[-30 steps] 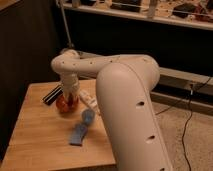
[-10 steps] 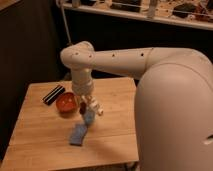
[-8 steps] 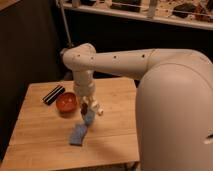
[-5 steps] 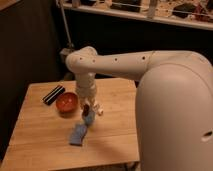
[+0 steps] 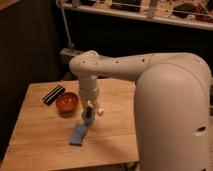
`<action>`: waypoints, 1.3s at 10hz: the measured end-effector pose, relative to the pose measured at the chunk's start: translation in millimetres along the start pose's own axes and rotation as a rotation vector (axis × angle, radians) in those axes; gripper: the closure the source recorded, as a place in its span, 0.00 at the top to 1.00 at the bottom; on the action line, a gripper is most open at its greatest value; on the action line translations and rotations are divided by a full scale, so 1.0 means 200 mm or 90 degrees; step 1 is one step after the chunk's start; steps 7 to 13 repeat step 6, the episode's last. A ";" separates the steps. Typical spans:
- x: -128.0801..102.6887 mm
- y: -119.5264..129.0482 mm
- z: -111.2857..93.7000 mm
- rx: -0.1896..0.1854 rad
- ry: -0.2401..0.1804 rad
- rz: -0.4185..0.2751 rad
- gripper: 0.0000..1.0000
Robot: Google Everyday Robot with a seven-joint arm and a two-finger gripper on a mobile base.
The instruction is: Place the pepper in the ceramic cup
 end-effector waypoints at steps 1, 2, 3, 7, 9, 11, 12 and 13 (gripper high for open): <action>-0.01 0.01 0.04 -0.005 0.003 -0.002 0.25; -0.02 0.02 0.07 -0.009 0.006 -0.004 0.33; -0.04 0.05 0.12 -0.019 0.008 -0.007 0.43; -0.12 0.17 0.19 -0.047 0.010 -0.020 0.73; -0.12 0.17 0.19 -0.047 0.010 -0.020 0.73; -0.12 0.17 0.19 -0.047 0.010 -0.020 0.73; -0.12 0.17 0.19 -0.047 0.010 -0.020 0.73; -0.12 0.17 0.19 -0.047 0.010 -0.020 0.73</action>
